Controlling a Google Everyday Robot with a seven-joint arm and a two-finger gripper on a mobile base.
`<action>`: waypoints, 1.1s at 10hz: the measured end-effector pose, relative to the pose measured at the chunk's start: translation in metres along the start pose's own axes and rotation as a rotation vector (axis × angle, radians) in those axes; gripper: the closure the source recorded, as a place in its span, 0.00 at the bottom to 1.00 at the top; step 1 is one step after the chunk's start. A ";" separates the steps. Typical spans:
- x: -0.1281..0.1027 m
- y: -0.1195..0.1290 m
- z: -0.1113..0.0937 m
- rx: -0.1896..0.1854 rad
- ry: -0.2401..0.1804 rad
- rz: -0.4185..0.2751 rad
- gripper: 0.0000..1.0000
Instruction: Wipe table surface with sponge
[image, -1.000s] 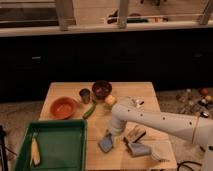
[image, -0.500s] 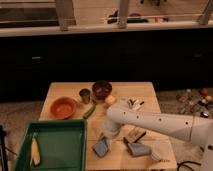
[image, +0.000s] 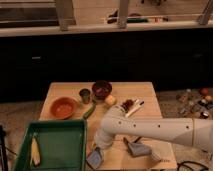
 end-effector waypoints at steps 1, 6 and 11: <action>0.006 0.010 -0.003 -0.003 0.003 0.018 1.00; 0.052 0.052 -0.010 -0.019 0.047 0.167 1.00; 0.092 0.016 -0.012 0.013 0.074 0.205 1.00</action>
